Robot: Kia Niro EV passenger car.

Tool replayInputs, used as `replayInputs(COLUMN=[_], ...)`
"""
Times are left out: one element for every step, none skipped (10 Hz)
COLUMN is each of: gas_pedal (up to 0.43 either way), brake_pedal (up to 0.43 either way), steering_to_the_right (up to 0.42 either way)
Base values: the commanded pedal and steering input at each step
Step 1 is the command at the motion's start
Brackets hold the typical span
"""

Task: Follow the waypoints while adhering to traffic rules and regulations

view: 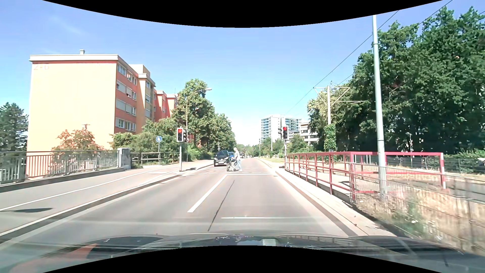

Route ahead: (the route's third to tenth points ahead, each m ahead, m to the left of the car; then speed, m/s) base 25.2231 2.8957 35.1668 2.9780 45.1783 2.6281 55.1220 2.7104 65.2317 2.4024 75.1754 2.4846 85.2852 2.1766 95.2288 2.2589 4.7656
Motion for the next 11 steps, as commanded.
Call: replayInputs(gas_pedal=[0.000,0.000,0.000,0.000,0.000,0.000,0.000,0.000,0.000,0.000,0.000], brake_pedal=[0.183,0.177,0.171,0.171,0.165,0.171,0.177,0.171,0.171,0.171,0.171], steering_to_the_right=[0.012,0.011,0.010,0.009,0.009,0.009,0.009,0.006,0.002,0.000,0.000])
